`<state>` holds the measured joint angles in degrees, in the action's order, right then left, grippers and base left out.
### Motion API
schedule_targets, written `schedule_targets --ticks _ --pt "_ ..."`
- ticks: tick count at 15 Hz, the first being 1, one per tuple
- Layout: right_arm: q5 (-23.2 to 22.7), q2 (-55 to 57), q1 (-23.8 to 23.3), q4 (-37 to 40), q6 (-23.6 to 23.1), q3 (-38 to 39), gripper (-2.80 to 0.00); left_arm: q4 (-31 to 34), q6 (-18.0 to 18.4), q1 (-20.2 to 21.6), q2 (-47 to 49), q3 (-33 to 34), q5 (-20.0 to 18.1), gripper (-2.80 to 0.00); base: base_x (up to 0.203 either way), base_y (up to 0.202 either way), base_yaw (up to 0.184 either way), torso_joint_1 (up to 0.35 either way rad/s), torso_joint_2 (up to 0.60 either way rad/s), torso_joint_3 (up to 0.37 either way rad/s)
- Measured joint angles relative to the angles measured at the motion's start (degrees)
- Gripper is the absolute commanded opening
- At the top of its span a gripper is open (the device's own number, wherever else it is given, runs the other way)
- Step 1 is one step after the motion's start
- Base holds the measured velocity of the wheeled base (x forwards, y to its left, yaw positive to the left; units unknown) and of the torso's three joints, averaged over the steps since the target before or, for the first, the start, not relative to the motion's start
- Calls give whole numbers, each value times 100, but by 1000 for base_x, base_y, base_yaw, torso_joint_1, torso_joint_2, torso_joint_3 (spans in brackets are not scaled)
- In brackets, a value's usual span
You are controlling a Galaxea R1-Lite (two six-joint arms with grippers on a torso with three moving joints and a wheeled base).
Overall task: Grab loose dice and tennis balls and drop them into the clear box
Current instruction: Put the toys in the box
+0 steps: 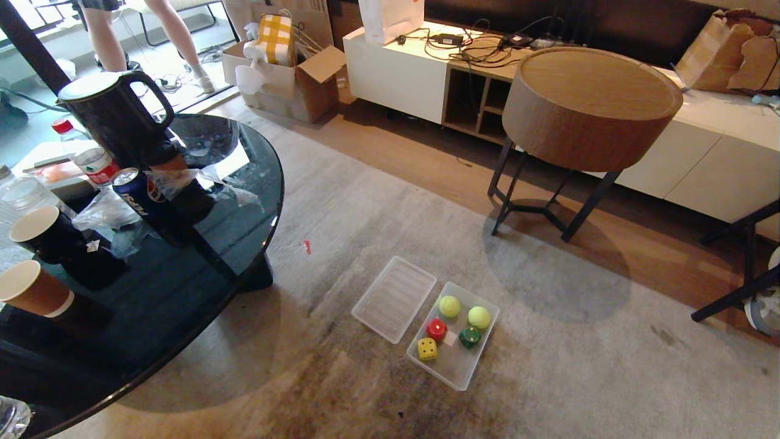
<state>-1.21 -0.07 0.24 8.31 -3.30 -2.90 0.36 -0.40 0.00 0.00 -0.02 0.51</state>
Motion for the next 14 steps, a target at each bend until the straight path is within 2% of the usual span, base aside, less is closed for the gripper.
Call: schedule_targets --ticks 14 --pt "2 0 0 -2 0 1 -280 -3 -1 0 0 2 1 -280 0 0 0 0 1 -194"
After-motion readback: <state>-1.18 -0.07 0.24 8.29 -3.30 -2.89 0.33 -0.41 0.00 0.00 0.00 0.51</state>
